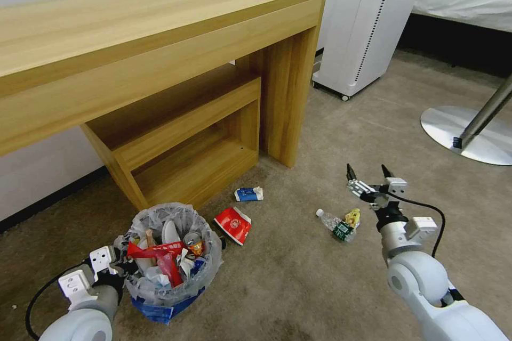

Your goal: Pick up the trash bin and place the garbage on the floor into it.

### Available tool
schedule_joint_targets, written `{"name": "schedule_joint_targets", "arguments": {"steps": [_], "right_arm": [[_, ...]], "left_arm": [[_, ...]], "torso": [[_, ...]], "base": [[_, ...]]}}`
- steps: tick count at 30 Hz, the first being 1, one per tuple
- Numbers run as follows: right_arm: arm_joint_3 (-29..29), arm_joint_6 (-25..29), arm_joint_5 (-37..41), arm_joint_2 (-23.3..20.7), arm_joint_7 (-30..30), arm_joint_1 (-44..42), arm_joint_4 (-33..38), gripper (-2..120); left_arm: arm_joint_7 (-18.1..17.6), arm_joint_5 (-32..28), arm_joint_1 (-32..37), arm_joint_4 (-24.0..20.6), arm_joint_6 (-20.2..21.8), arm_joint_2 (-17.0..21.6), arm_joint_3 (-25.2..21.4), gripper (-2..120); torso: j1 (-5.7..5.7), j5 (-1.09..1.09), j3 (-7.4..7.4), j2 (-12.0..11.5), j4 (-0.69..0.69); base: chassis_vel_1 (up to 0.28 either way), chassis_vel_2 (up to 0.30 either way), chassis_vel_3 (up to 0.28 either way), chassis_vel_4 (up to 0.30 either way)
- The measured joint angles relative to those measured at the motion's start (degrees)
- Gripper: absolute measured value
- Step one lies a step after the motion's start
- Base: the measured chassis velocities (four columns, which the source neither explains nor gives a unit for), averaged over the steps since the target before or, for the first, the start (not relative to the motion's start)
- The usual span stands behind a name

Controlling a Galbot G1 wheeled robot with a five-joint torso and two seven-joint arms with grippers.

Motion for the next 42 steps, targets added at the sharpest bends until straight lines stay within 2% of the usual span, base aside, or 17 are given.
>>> {"name": "schedule_joint_targets", "arguments": {"steps": [3, 4, 6, 7, 10, 12, 14, 18, 19, 22, 23, 26, 27, 30, 34, 36, 42], "right_arm": [[-5.09, -5.38, 7.31, -0.96, 2.25, 4.88, -1.07, 100], [-5.09, -5.38, 7.31, -0.96, 2.25, 4.88, -1.07, 100], [-10.34, -11.42, 15.01, -1.02, 6.99, 10.79, -2.67, 100], [-10.34, -11.42, 15.01, -1.02, 6.99, 10.79, -2.67, 100], [-15.47, -16.44, 20.05, -0.61, 10.17, 16.43, -4.61, 100], [-19.49, -21.99, 24.41, 0.08, 13.03, 21.12, -6.32, 100], [-20.54, -23.47, 25.66, 0.28, 13.59, 22.37, -6.87, 100], [-27.95, -32.72, 34.99, 1.50, 16.57, 31.43, -11.11, 100], [-27.95, -32.72, 34.99, 1.50, 16.57, 31.43, -11.11, 100], [-34.19, -40.03, 41.21, 4.95, 18.73, 38.83, -17.79, 100], [-34.19, -40.03, 41.21, 4.95, 18.73, 38.83, -17.79, 100], [-38.47, -43.83, 40.68, 10.07, 18.76, 43.00, -25.02, 100], [-38.47, -43.83, 40.68, 10.07, 18.76, 43.00, -25.02, 100], [-42.12, -46.27, 37.67, 15.85, 16.85, 47.01, -32.63, 100], [-43.99, -46.46, 34.41, 17.57, 14.23, 48.82, -37.10, 100], [-45.50, -46.46, 28.66, 18.46, 10.06, 50.60, -42.72, 100], [-47.24, -46.35, 22.20, 18.50, 4.27, 51.59, -48.00, 100]], "left_arm": [[0.00, 0.05, -0.11, 0.49, 0.00, -0.16, 0.00, 0], [0.00, 0.05, -0.11, 0.49, 0.00, -0.16, 0.00, 0], [0.00, 0.10, -0.27, 0.86, 0.00, -0.32, 0.01, 0], [0.00, 0.10, -0.27, 0.86, 0.00, -0.32, 0.01, 0], [0.00, 0.16, -0.43, 1.13, 0.00, -0.59, 0.06, 0], [-0.01, 0.22, -0.78, 1.40, 0.00, -0.69, 0.16, 0], [-0.03, 0.21, -0.95, 1.46, 0.00, -0.69, 0.21, 0], [-0.11, 0.10, -1.73, 2.04, -0.01, -0.80, 0.31, 0], [-0.11, 0.10, -1.73, 2.04, -0.01, -0.80, 0.31, 0], [-0.15, 0.34, -2.44, 2.71, 0.00, -1.39, 0.81, 0], [-0.15, 0.34, -2.44, 2.71, 0.00, -1.39, 0.81, 0], [-0.16, 0.72, -3.22, 3.43, -0.12, -1.67, 1.40, 0], [-0.16, 0.72, -3.22, 3.43, -0.12, -1.67, 1.40, 0], [-0.08, 1.30, -3.22, 3.60, -0.44, -2.11, 1.67, 0], [-0.06, 1.36, -3.33, 3.60, -0.55, -2.15, 1.96, 0], [-0.01, 1.31, -3.55, 3.57, -0.65, -1.96, 2.38, 0], [0.06, 1.23, -3.37, 3.23, -0.86, -1.63, 2.50, 0]], "torso": [[0.00, -0.01, 0.00, 0.00, 0.01], [0.00, -0.01, 0.00, 0.00, 0.01], [0.00, -0.01, 0.00, 0.00, 0.01], [0.00, -0.01, 0.00, 0.00, 0.01], [0.00, -0.01, 0.01, 0.00, 0.02], [0.01, -0.01, 0.00, 0.00, 0.02], [0.01, -0.02, 0.00, 0.00, 0.01], [0.01, -0.01, 0.01, 0.00, 0.01], [0.01, -0.01, 0.01, 0.00, 0.01], [0.01, -0.02, 0.00, 0.00, 0.01], [0.01, -0.02, 0.00, 0.00, 0.01], [0.01, -0.03, 0.01, 0.00, 0.00], [0.01, -0.03, 0.01, 0.00, 0.00], [0.01, -0.02, 0.00, 0.00, 0.04], [0.01, 0.00, 0.01, -0.01, 0.04], [0.01, -0.01, 0.00, -0.01, 0.01], [0.01, 0.00, 0.00, -0.01, 0.00]], "base": [[0.000, 0.000, 0.000, 0.000], [0.000, 0.000, 0.000, 0.000], [0.000, 0.000, 0.000, 0.000], [0.000, 0.000, 0.000, 0.000], [0.000, 0.000, 0.000, 0.000], [0.000, 0.000, 0.000, 0.000], [0.000, 0.000, 0.000, 0.000], [0.000, 0.000, 0.000, 0.000], [0.000, 0.000, 0.000, 0.000], [0.000, 0.000, 0.000, 0.000], [0.000, 0.000, 0.000, 0.000], [0.000, 0.000, 0.000, 0.000], [0.000, 0.000, 0.000, 0.000], [0.000, 0.000, 0.000, 0.000], [0.000, 0.000, 0.000, 0.000], [0.000, 0.000, 0.000, 0.000], [0.000, 0.000, 0.000, 0.000]]}}
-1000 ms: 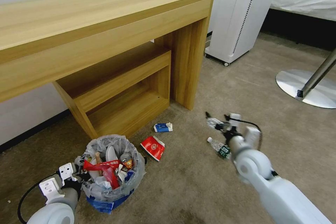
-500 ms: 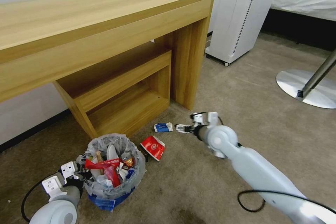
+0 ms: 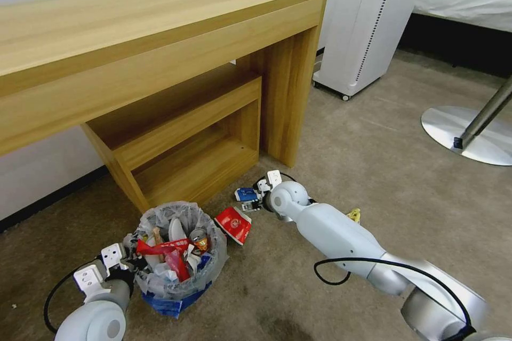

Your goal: Pick up the trash bin and place the garbage on the floor into it.

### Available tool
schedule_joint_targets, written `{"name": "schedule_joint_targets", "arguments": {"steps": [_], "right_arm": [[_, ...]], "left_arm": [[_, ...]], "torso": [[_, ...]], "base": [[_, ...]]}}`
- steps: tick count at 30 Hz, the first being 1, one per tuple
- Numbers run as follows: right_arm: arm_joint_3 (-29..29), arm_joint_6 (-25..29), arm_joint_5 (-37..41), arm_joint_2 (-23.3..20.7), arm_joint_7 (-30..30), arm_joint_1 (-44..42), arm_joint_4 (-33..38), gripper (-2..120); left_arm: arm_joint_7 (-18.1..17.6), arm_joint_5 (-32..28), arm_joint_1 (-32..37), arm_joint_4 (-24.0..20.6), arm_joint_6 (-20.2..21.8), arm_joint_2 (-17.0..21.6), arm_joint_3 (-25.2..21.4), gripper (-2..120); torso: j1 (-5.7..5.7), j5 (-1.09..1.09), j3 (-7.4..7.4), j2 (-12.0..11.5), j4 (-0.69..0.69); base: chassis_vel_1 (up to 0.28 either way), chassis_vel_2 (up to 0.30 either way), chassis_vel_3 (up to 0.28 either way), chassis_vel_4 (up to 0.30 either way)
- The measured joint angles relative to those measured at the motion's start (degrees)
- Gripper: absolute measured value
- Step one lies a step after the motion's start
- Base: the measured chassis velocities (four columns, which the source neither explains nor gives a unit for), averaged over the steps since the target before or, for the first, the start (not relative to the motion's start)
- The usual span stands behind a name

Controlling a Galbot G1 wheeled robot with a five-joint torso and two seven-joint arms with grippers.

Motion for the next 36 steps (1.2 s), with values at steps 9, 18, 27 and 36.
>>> {"name": "schedule_joint_targets", "arguments": {"steps": [9, 18, 27, 36], "right_arm": [[-3.00, 3.56, -5.92, 2.27, -5.68, 0.58, -5.74, 100], [-5.86, 8.43, -13.59, 5.99, -8.71, 2.15, -12.63, 99], [-8.06, 14.00, -18.46, 10.72, -10.04, 2.13, -20.05, 84], [-9.00, 18.95, -22.13, 15.06, -10.44, 0.55, -24.76, 76]], "left_arm": [[0.16, -0.19, 0.48, -1.18, -0.44, -0.16, 0.16, 0], [0.41, -0.32, 0.69, -1.64, -0.89, -0.66, 0.06, 0], [0.74, -0.35, 0.71, -2.30, -1.24, -0.94, 0.22, 0], [1.29, -0.39, 0.42, -2.04, -1.92, -0.95, 0.39, 0]], "torso": [[0.00, 0.00, -0.01, 0.00, 0.01], [0.00, 0.00, 0.00, 0.00, 0.01], [0.00, 0.00, 0.00, 0.00, 0.01], [-0.01, 0.00, 0.00, 0.00, 0.01]], "base": [[0.000, 0.000, 0.000, 0.000], [0.000, 0.000, 0.000, 0.000], [0.000, 0.000, 0.000, 0.000], [0.000, 0.000, 0.000, 0.000]]}}
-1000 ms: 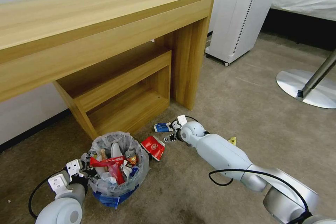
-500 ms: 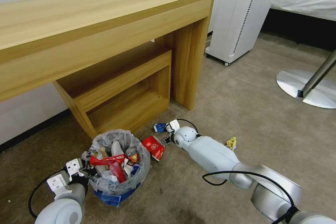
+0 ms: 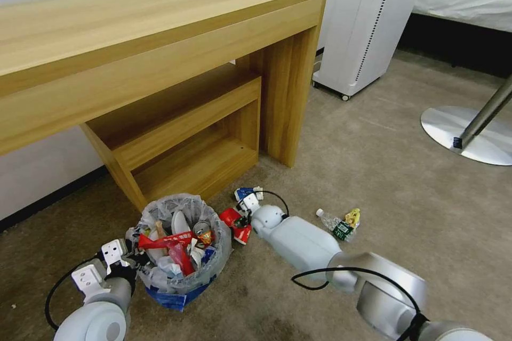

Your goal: Pick up the trash bin and place the garbage on the floor into it.

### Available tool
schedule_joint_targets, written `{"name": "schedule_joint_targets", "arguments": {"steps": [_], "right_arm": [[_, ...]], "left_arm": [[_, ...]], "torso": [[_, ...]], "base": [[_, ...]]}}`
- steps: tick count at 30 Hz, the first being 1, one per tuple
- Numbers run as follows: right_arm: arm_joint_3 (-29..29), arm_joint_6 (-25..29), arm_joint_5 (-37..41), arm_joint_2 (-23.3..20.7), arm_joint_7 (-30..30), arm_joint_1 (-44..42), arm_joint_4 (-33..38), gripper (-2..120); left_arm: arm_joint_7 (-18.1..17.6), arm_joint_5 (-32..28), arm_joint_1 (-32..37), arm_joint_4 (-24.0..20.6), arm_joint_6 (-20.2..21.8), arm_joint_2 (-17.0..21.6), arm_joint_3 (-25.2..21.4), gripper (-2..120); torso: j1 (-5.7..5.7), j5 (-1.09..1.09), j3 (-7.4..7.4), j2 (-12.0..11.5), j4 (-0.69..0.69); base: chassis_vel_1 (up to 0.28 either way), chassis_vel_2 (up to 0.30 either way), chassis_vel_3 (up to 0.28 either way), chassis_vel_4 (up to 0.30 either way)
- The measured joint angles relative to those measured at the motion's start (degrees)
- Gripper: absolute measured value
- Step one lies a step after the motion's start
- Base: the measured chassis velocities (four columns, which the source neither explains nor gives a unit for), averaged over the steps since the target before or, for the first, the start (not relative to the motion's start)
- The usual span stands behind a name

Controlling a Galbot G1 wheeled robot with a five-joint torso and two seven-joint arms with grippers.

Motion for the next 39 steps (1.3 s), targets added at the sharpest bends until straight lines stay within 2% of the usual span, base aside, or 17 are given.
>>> {"name": "schedule_joint_targets", "arguments": {"steps": [3, 8, 10, 14, 15, 20, 23, 25, 27, 28, 30, 31, 34, 35, 37, 38, 39], "right_arm": [[-0.16, 0.45, -0.34, 0.28, -0.02, -0.44, -0.12, 72], [-0.26, 1.03, -0.91, -0.09, 0.18, -1.19, 0.21, 53], [-0.27, 1.08, -0.99, -0.29, 0.18, -1.27, 0.36, 50], [-0.42, 1.33, -1.09, -1.38, 0.24, -1.58, 1.02, 35], [-0.43, 1.39, -0.96, -2.31, 0.30, -1.85, 1.71, 27], [-0.35, 1.85, 0.72, -4.72, 0.47, -2.56, 4.57, 15], [1.19, 2.10, 4.76, -9.17, 1.35, -4.06, 11.49, 0], [1.84, 2.64, 6.02, -10.35, 1.47, -4.45, 13.64, 0], [4.77, 5.94, 10.60, -15.94, 0.27, -6.52, 23.17, 0], [4.77, 5.94, 10.60, -15.94, 0.27, -6.52, 23.17, 0], [8.29, 9.76, 13.36, -22.12, -2.30, -8.77, 31.98, 0], [8.29, 9.76, 13.36, -22.12, -2.30, -8.77, 31.98, 0], [13.02, 17.44, 15.48, -31.93, -7.55, -12.78, 42.04, 0], [13.02, 17.44, 15.48, -31.93, -7.55, -12.78, 42.04, 0], [16.93, 25.20, 16.42, -37.12, -14.57, -16.50, 47.92, 0], [16.93, 25.20, 16.42, -37.12, -14.57, -16.50, 47.92, 0], [18.63, 29.57, 16.74, -38.89, -18.70, -18.27, 50.20, 0]], "left_arm": [[0.06, -0.01, -0.25, 0.14, -0.07, -0.13, 0.19, 0], [0.09, -0.03, -0.48, 0.64, -0.25, 0.02, 0.22, 0], [0.09, -0.05, -0.53, 0.70, -0.28, 0.05, 0.20, 0], [0.09, -0.09, -0.74, 0.96, -0.40, 0.11, 0.21, 0], [0.09, -0.09, -0.93, 1.17, -0.40, 0.17, 0.28, 0], [0.02, -0.32, -1.46, 1.90, -0.40, 0.49, 0.29, 0], [-0.22, -0.64, -2.17, 2.97, -0.40, 0.97, 0.21, 0], [-0.24, -0.76, -2.37, 3.20, -0.40, 1.05, 0.21, 0], [-0.51, -1.00, -3.01, 4.09, -0.34, 1.21, 0.22, 0], [-0.51, -1.00, -3.01, 4.09, -0.34, 1.21, 0.22, 0], [-0.65, -1.02, -3.49, 4.76, -0.27, 1.28, 0.37, 0], [-0.65, -1.02, -3.49, 4.76, -0.27, 1.28, 0.37, 0], [-0.93, -1.19, -4.17, 5.56, -0.12, 1.34, 0.57, 0], [-0.93, -1.19, -4.17, 5.56, -0.12, 1.34, 0.57, 0], [-1.06, -1.29, -4.49, 5.92, -0.03, 1.40, 0.77, 0], [-1.06, -1.29, -4.49, 5.92, -0.03, 1.40, 0.77, 0], [-1.13, -1.29, -4.61, 6.03, 0.00, 1.40, 0.90, 0]], "torso": [[0.00, 0.00, 0.00, 0.00, 0.00], [0.00, 0.00, 0.00, 0.00, -0.01], [0.00, 0.01, 0.00, 0.00, 0.00], [0.00, 0.01, 0.00, 0.00, 0.00], [0.00, 0.01, 0.00, 0.00, -0.01], [0.00, 0.02, 0.00, 0.00, 0.01], [0.00, 0.01, 0.00, 0.00, -0.02], [0.00, 0.02, 0.00, 0.00, -0.01], [0.00, 0.03, 0.00, 0.00, 0.02], [0.00, 0.03, 0.00, 0.00, 0.02], [0.00, 0.04, 0.00, 0.00, 0.02], [0.00, 0.04, 0.00, 0.00, 0.02], [0.00, 0.02, 0.00, 0.00, -0.06], [0.00, 0.02, 0.00, 0.00, -0.06], [0.00, 0.03, 0.00, 0.00, -0.04], [0.00, 0.03, 0.00, 0.00, -0.04], [0.00, 0.03, 0.00, 0.01, -0.01]], "base": [[0.000, 0.000, 0.000, 0.000], [0.000, 0.000, 0.000, 0.000], [0.000, 0.000, 0.000, 0.000], [0.000, 0.000, 0.000, 0.000], [0.000, 0.000, 0.000, 0.000], [0.000, 0.000, 0.000, 0.000], [0.000, 0.000, 0.000, 0.000], [0.000, 0.000, 0.000, 0.000], [0.000, 0.000, 0.000, 0.000], [0.000, 0.000, 0.000, 0.000], [0.000, 0.000, 0.000, 0.000], [0.000, 0.000, 0.000, 0.000], [0.000, 0.000, 0.000, 0.000], [0.000, 0.000, 0.000, 0.000], [0.000, 0.000, 0.000, 0.000], [0.000, 0.000, 0.000, 0.000], [0.000, 0.000, 0.000, 0.000]]}}
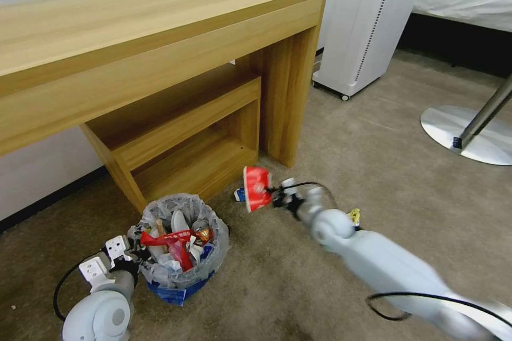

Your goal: Pick up the trash bin and place the garbage on the floor into it.

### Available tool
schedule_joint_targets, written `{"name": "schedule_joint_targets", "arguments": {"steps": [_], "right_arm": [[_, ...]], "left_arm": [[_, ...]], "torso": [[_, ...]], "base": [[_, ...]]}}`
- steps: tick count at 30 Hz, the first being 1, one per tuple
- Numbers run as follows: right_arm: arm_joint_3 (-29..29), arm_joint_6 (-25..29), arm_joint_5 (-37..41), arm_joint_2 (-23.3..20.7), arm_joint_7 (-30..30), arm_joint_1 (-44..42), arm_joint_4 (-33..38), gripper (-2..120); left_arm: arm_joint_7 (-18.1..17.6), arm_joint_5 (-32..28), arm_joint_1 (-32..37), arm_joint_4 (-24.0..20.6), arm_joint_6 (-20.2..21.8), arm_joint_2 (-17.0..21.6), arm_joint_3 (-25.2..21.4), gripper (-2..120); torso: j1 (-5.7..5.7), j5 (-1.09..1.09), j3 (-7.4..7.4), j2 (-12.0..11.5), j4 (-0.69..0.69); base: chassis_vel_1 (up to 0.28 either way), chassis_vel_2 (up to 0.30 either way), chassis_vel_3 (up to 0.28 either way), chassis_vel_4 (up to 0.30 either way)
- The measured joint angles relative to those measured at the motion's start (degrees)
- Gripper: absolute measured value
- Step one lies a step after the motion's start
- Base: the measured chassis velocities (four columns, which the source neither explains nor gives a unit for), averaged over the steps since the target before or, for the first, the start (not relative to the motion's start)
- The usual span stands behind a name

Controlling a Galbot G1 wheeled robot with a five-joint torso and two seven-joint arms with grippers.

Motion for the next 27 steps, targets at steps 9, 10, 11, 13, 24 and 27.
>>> {"name": "schedule_joint_targets", "arguments": {"steps": [9, 10, 11, 13, 24, 27], "right_arm": [[0.32, 6.85, 5.30, -4.19, -11.01, -0.43, 13.89, 0], [-1.10, 5.34, 5.95, -4.09, -9.55, 0.88, 15.86, 0], [-2.53, 4.34, 6.38, -3.79, -7.99, 1.98, 17.16, 0], [-5.57, 2.05, 7.11, -2.86, -4.53, 4.50, 18.84, 0], [-24.34, -9.52, 6.91, 4.20, 13.33, 14.51, 16.05, 0], [-27.06, -11.08, 7.20, 6.33, 15.75, 15.96, 14.80, 0]], "left_arm": [[-0.55, 0.12, -0.39, -0.72, 0.34, -0.33, 1.26, 0], [-0.70, 0.13, -0.47, -1.03, 0.53, -0.45, 1.46, 0], [-0.78, 0.12, -0.53, -1.19, 0.62, -0.55, 1.60, 0], [-0.96, 0.13, -0.65, -1.56, 0.84, -0.83, 1.89, 0], [-1.52, 0.23, -0.72, -3.80, 1.36, -2.11, 2.53, 0], [-1.53, 0.30, -0.59, -4.05, 1.37, -2.32, 2.49, 0]], "torso": [[0.00, -0.01, 0.00, 0.01, 0.02], [0.00, -0.04, 0.00, 0.01, 0.01], [0.00, -0.04, 0.00, 0.01, 0.01], [0.00, -0.03, 0.00, 0.01, 0.01], [0.00, -0.03, 0.01, 0.01, 0.01], [0.00, -0.03, 0.01, 0.01, 0.02]], "base": [[0.000, 0.000, 0.000, 0.000], [0.000, 0.000, 0.000, 0.000], [0.000, 0.000, 0.000, 0.000], [0.000, 0.000, 0.000, 0.000], [0.000, 0.000, 0.000, 0.000], [0.000, 0.000, 0.000, 0.000]]}}
